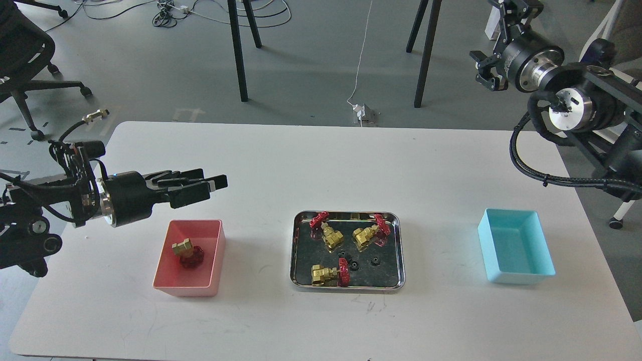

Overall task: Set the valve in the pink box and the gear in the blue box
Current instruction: 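Lift the left gripper up out of the pink box, then reach the right gripper down to a brass gear on the tray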

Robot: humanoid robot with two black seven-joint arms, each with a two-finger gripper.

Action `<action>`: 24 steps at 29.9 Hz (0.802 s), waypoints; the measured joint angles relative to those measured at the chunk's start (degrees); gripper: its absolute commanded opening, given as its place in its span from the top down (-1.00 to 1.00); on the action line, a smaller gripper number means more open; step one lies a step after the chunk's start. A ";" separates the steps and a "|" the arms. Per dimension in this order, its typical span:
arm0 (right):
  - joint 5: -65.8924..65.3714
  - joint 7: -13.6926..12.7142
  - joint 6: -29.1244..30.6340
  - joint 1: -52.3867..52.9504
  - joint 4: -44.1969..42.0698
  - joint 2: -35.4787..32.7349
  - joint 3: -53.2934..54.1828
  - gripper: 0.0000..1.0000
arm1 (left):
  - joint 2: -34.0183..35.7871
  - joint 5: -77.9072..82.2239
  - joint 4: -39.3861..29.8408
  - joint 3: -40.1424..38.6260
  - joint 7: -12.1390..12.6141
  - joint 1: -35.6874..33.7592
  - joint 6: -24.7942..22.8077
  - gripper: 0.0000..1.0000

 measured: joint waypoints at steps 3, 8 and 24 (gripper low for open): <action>-12.51 -0.06 6.03 1.42 1.32 -0.21 -3.29 -0.98 | -1.12 -12.79 -0.82 -9.85 0.00 0.10 -8.71 -0.98; -30.01 -0.99 17.05 7.97 6.62 -0.25 -13.48 -0.98 | -6.13 -36.38 -0.29 -24.55 0.00 0.45 -22.62 -0.99; -60.41 -1.70 25.17 20.40 25.58 10.82 -50.15 -0.24 | -22.71 -51.25 2.81 -47.88 0.00 19.07 -30.79 -0.99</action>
